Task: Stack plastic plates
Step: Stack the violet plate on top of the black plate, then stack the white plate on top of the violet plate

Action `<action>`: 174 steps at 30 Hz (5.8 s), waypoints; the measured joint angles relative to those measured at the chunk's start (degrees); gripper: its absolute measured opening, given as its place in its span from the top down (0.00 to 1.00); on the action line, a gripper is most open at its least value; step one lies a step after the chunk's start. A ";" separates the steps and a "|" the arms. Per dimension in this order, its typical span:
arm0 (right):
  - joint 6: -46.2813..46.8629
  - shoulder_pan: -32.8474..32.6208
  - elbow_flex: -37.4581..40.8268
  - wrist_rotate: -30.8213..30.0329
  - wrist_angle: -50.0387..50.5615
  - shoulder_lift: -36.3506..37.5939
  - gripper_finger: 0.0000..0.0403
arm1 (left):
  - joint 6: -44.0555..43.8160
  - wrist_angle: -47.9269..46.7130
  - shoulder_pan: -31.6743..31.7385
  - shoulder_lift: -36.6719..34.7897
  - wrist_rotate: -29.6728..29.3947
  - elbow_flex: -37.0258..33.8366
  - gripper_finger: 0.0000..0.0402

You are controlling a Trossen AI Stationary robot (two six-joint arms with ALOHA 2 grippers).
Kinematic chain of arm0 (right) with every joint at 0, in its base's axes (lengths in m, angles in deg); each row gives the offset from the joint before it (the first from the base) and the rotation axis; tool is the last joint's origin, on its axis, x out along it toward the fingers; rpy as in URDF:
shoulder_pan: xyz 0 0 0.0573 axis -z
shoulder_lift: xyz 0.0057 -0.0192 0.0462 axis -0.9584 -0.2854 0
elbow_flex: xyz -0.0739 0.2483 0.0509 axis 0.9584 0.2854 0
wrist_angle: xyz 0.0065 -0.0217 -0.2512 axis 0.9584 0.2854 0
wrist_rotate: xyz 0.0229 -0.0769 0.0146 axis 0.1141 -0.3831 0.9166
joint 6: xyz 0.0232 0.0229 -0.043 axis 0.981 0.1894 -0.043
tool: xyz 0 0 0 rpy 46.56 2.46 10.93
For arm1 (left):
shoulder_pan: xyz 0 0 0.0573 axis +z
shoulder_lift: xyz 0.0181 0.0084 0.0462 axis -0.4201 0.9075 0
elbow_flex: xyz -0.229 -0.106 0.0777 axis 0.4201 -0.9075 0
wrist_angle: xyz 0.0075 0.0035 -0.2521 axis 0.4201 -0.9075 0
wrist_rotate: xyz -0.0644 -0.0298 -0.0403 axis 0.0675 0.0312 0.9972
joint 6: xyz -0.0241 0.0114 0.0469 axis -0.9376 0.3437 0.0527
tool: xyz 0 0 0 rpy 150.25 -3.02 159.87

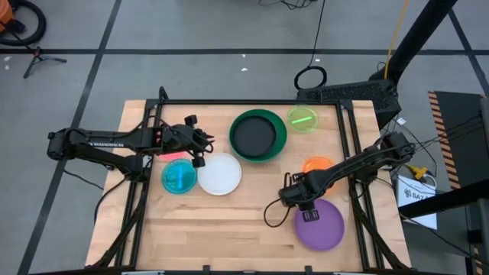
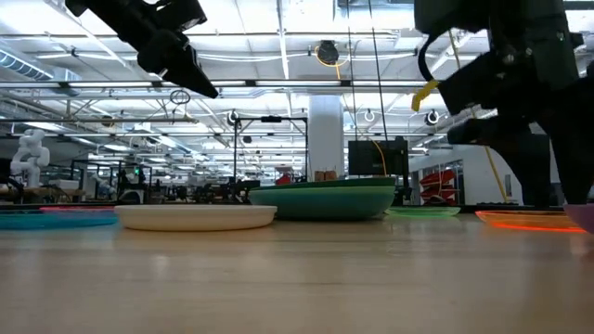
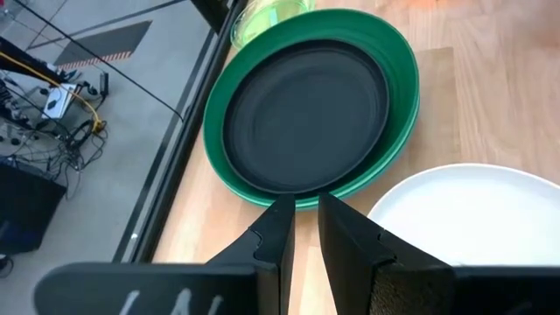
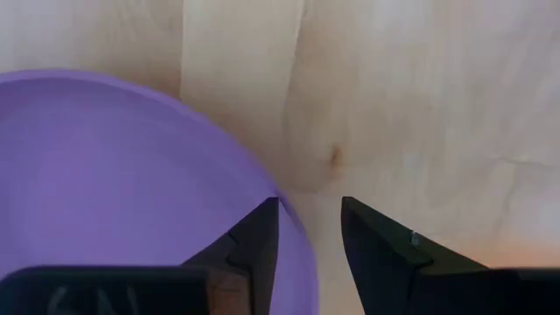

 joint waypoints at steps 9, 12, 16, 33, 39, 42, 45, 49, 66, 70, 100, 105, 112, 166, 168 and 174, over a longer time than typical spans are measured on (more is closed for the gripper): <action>-1.21 0.07 0.00 1.18 -4.55 -4.40 0.72 | 0.02 0.02 0.00 0.00 0.48 0.00 0.84; -0.38 0.15 0.00 1.54 -4.76 -4.41 0.78 | 0.02 0.02 0.00 0.00 0.48 0.00 0.84; 1.40 0.22 -0.01 1.91 -5.62 -4.36 0.90 | 0.02 0.02 0.02 0.00 0.48 0.00 0.84; 4.10 7.08 -14.89 0.64 2.17 -4.54 0.99 | 0.52 0.02 0.00 0.02 0.50 0.00 0.84; 4.06 14.31 -24.58 -4.84 7.69 -4.47 0.99 | 1.26 -0.04 -0.15 -0.13 0.52 0.02 0.84; 6.06 19.50 -28.99 -6.55 9.31 -4.45 0.99 | 2.21 -0.09 -0.13 -0.13 0.52 0.00 0.84; 8.68 25.43 -32.19 -7.97 9.95 -4.43 0.99 | 3.25 -0.11 -0.13 -0.13 0.52 0.00 0.84; 13.08 34.11 -33.94 -9.67 9.68 -4.43 0.99 | 4.62 -1.20 -0.13 -0.15 0.52 0.00 0.84; 16.16 53.16 -33.97 -9.05 3.55 -9.04 0.97 | 8.00 -0.90 0.46 -0.17 0.52 0.00 0.84; 15.63 52.95 -33.97 -9.02 3.59 -10.79 0.98 | 8.00 -0.90 0.52 -0.17 0.52 0.00 0.84; 2.89 47.83 -33.92 -9.14 -1.64 -9.47 0.71 | 4.24 -2.57 0.50 -0.17 0.59 0.00 0.84; -3.55 42.14 -33.92 -9.27 -8.85 -7.32 0.73 | 1.07 -6.06 0.50 -0.17 0.85 0.00 0.84; -10.19 35.58 -33.92 -12.06 -15.29 -6.37 0.73 | -4.68 -9.06 0.50 -0.15 4.60 0.00 0.84; -29.42 29.70 15.50 4.52 -61.67 37.41 0.73 | -29.71 -0.72 -10.44 4.81 -0.35 -5.68 0.69; -29.42 29.70 15.41 4.52 -61.61 37.77 0.73 | -29.52 -1.20 -10.13 6.90 -2.14 -5.81 0.62; -29.41 29.70 15.43 4.52 -60.71 38.06 0.73 | -25.02 -0.36 -8.22 12.19 -5.10 -5.70 0.50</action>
